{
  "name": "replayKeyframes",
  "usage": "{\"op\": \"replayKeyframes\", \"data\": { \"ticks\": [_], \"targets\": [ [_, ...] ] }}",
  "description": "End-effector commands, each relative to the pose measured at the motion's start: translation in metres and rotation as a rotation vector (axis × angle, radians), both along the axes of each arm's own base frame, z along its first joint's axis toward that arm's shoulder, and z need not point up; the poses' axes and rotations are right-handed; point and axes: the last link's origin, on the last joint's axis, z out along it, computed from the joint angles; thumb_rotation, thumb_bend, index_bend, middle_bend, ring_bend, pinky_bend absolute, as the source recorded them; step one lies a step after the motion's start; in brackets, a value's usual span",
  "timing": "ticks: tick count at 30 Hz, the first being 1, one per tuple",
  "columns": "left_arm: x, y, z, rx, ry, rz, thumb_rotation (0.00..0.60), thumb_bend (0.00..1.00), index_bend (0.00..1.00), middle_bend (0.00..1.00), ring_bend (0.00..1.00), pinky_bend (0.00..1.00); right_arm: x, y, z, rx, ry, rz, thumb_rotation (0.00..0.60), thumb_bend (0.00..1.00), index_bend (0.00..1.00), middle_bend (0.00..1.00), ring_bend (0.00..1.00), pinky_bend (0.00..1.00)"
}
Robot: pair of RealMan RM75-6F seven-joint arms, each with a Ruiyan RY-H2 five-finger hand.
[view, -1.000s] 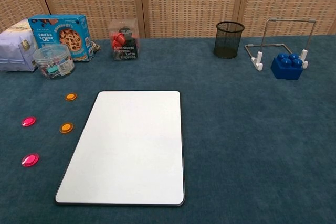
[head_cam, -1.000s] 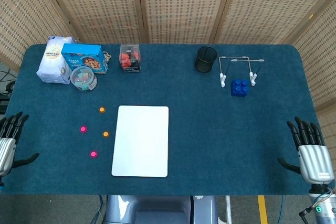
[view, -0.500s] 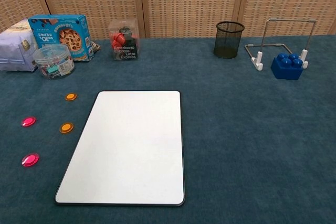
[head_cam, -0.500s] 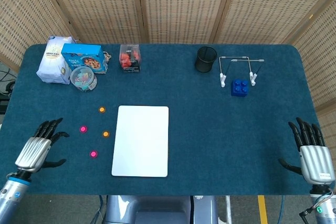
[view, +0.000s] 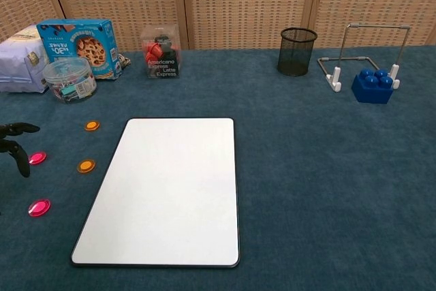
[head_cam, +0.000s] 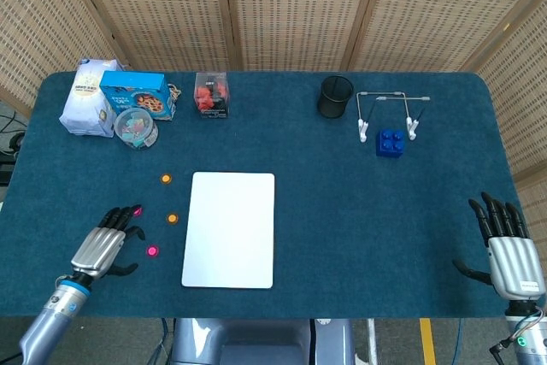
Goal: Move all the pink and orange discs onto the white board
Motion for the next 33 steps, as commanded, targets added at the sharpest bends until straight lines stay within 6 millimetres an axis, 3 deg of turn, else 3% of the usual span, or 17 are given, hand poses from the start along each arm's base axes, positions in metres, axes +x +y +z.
{"op": "replayKeyframes", "data": {
  "ticks": [1,5,33],
  "targets": [
    [0.001,0.001,-0.01,-0.014,0.012,-0.004,0.6,0.23,0.39,0.0,0.0,0.0,0.0,0.0,0.0,0.003,-0.001,-0.001,0.6,0.0,0.0,0.0,0.0,0.0],
    [0.001,0.004,-0.018,-0.015,0.026,0.001,0.6,0.29,0.39,0.0,0.0,0.0,0.0,0.0,0.0,0.005,-0.004,-0.003,0.6,0.0,0.0,0.0,0.0,0.0],
    [-0.003,0.012,-0.039,-0.033,0.043,0.064,0.6,0.3,0.39,0.0,0.0,0.0,-0.001,0.0,0.0,0.013,-0.02,-0.015,0.6,0.0,0.0,0.0,0.0,0.0]
  ]
}}
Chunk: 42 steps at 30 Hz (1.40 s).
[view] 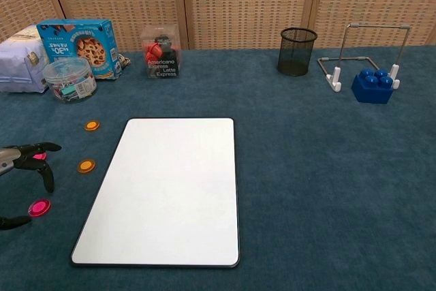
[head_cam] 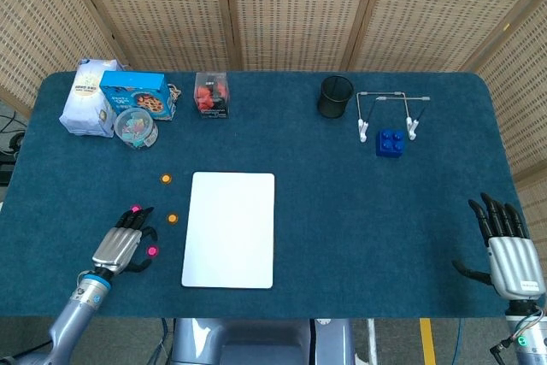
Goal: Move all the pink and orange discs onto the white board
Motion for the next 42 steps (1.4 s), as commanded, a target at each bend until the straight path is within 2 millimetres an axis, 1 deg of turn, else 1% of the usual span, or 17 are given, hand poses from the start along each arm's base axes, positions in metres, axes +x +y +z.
{"op": "replayKeyframes", "data": {
  "ticks": [1,7,12,18,23,26,28,32,35,38,42],
  "targets": [
    [-0.001,0.0,-0.001,-0.004,0.002,0.006,0.6,0.3,0.39,0.0,0.0,0.0,0.0,0.0,0.0,0.001,-0.001,-0.001,0.6,0.0,0.0,0.0,0.0,0.0],
    [0.0,0.0,-0.004,-0.005,0.013,-0.006,0.6,0.3,0.4,0.0,0.0,0.0,0.0,0.0,0.0,0.003,-0.008,-0.004,0.6,0.0,0.0,0.0,0.0,0.0],
    [-0.001,0.0,-0.005,0.006,0.029,0.005,0.6,0.32,0.5,0.0,0.0,0.0,0.0,0.0,0.001,0.002,-0.011,-0.006,0.6,0.0,0.0,0.0,0.0,0.0],
    [-0.003,0.0,-0.003,0.015,0.057,0.024,0.6,0.34,0.54,0.0,0.0,0.0,-0.001,0.0,0.001,0.003,-0.015,-0.008,0.6,0.0,0.0,0.0,0.0,0.0],
    [-0.002,0.001,-0.002,0.018,0.05,0.025,0.6,0.35,0.55,0.0,0.0,0.0,-0.001,0.0,0.001,0.003,-0.016,-0.009,0.6,0.0,0.0,0.0,0.0,0.0],
    [0.003,0.002,0.001,0.03,0.028,0.014,0.6,0.35,0.55,0.0,0.0,0.0,-0.001,0.0,0.001,0.003,-0.017,-0.009,0.6,0.0,0.0,0.0,0.0,0.0],
    [0.009,0.005,0.005,0.042,0.007,-0.003,0.6,0.35,0.55,0.0,0.0,0.0,-0.001,0.0,0.001,0.003,-0.016,-0.009,0.6,0.0,0.0,0.0,0.0,0.0],
    [0.028,0.016,0.014,0.062,-0.02,-0.06,0.6,0.35,0.55,0.0,0.0,0.0,-0.001,0.0,0.001,0.004,-0.015,-0.009,0.6,0.0,0.0,0.0,0.0,0.0],
    [0.057,0.029,0.017,0.069,-0.041,-0.133,0.6,0.35,0.55,0.0,0.0,0.0,-0.001,0.0,0.001,0.004,-0.016,-0.011,0.6,0.0,0.0,0.0,0.0,0.0],
    [0.086,0.039,0.012,0.047,-0.043,-0.2,0.6,0.34,0.55,0.0,0.0,0.0,-0.001,-0.001,0.001,0.005,-0.016,-0.014,0.6,0.0,0.0,0.0,0.0,0.0],
    [0.113,0.051,0.001,0.023,-0.022,-0.256,0.6,0.35,0.55,0.0,0.0,0.0,-0.001,-0.001,0.001,0.005,-0.017,-0.017,0.6,0.0,0.0,0.0,0.0,0.0]
  ]
}}
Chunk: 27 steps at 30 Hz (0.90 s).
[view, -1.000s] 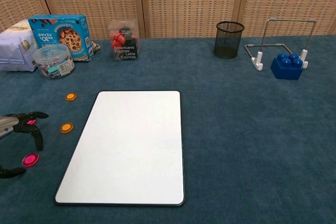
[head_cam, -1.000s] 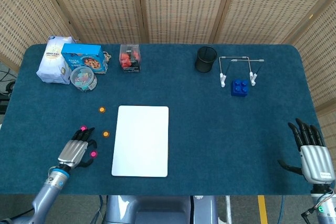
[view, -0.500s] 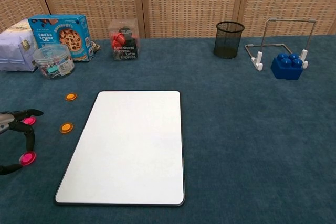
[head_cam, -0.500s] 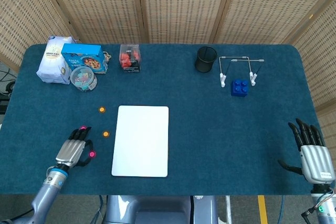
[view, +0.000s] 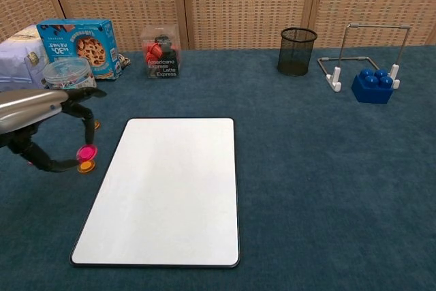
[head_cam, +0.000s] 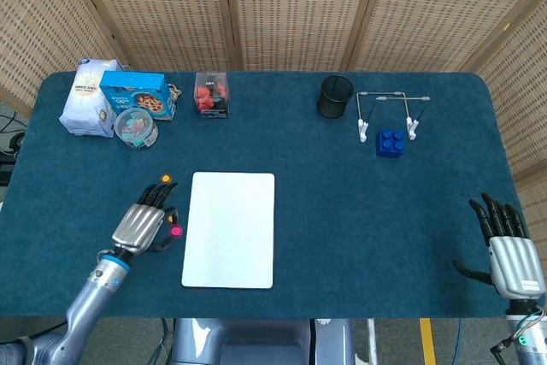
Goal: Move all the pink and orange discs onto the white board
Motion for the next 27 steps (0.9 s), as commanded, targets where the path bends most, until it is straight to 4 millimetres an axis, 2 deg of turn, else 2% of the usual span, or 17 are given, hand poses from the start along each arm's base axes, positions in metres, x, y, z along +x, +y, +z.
{"op": "replayKeyframes", "data": {
  "ticks": [1,6,16,17,20,22,25,27],
  "targets": [
    [0.033,0.012,-0.013,-0.037,0.008,-0.06,0.6,0.35,0.55,0.0,0.0,0.0,0.0,0.0,0.0,-0.001,-0.002,-0.003,0.6,0.0,0.0,0.0,0.0,0.0],
    [0.048,0.014,-0.034,-0.113,0.031,-0.064,0.6,0.34,0.55,0.0,0.0,0.0,-0.001,-0.001,0.0,0.005,-0.006,-0.015,0.6,0.0,0.0,0.0,0.0,0.0],
    [0.047,-0.001,-0.05,-0.231,0.048,-0.087,0.6,0.31,0.54,0.0,0.0,0.0,-0.002,-0.002,0.0,0.014,0.0,-0.023,0.6,0.0,0.0,0.0,0.0,0.0],
    [0.046,-0.002,-0.05,-0.234,0.057,-0.089,0.6,0.28,0.51,0.0,0.0,0.0,-0.002,-0.002,0.0,0.014,0.0,-0.023,0.6,0.0,0.0,0.0,0.0,0.0],
    [0.044,-0.003,-0.049,-0.229,0.067,-0.086,0.6,0.13,0.33,0.0,0.0,0.0,-0.002,-0.002,0.0,0.013,0.0,-0.023,0.6,0.0,0.0,0.0,0.0,0.0],
    [0.042,-0.002,-0.047,-0.22,0.057,-0.077,0.6,0.05,0.28,0.0,0.0,0.0,-0.001,-0.001,0.0,0.011,-0.001,-0.021,0.6,0.0,0.0,0.0,0.0,0.0],
    [0.036,0.002,-0.041,-0.183,0.039,-0.065,0.6,0.06,0.27,0.0,0.0,0.0,-0.001,-0.001,0.0,0.011,-0.003,-0.021,0.6,0.0,0.0,0.0,0.0,0.0],
    [0.027,0.008,-0.035,-0.143,0.029,-0.045,0.6,0.11,0.27,0.0,0.0,0.0,-0.001,-0.001,0.0,0.01,-0.004,-0.02,0.6,0.0,0.0,0.0,0.0,0.0]
  ]
}}
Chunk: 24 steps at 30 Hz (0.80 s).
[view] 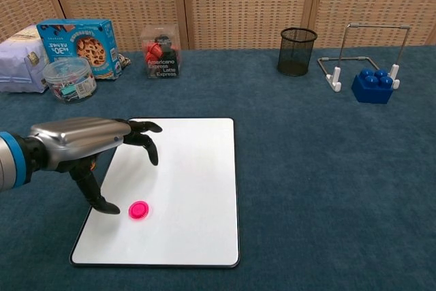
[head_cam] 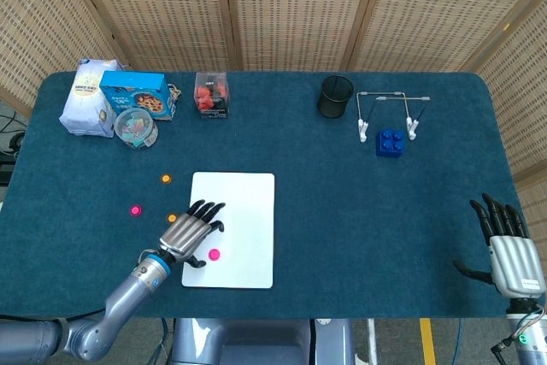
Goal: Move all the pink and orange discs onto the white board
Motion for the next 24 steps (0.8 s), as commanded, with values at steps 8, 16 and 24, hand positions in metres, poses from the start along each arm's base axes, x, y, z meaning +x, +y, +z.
{"op": "replayKeyframes", "data": {
  "ticks": [8,16,24],
  "targets": [
    [-0.056,0.031,0.024,0.128,0.004,0.135,0.6,0.29,0.37,0.0,0.0,0.0,0.0,0.0,-0.001,0.003,0.003,0.002,0.6,0.0,0.0,0.0,0.0,0.0],
    [-0.077,0.037,0.019,0.129,0.021,0.176,0.6,0.3,0.38,0.0,0.0,0.0,0.0,0.0,-0.001,0.006,0.001,-0.003,0.6,0.0,0.0,0.0,0.0,0.0],
    [-0.085,0.038,0.014,0.133,0.024,0.2,0.6,0.32,0.38,0.0,0.0,0.0,0.0,0.0,-0.001,0.008,-0.001,-0.004,0.6,0.0,0.0,0.0,0.0,0.0]
  ]
}}
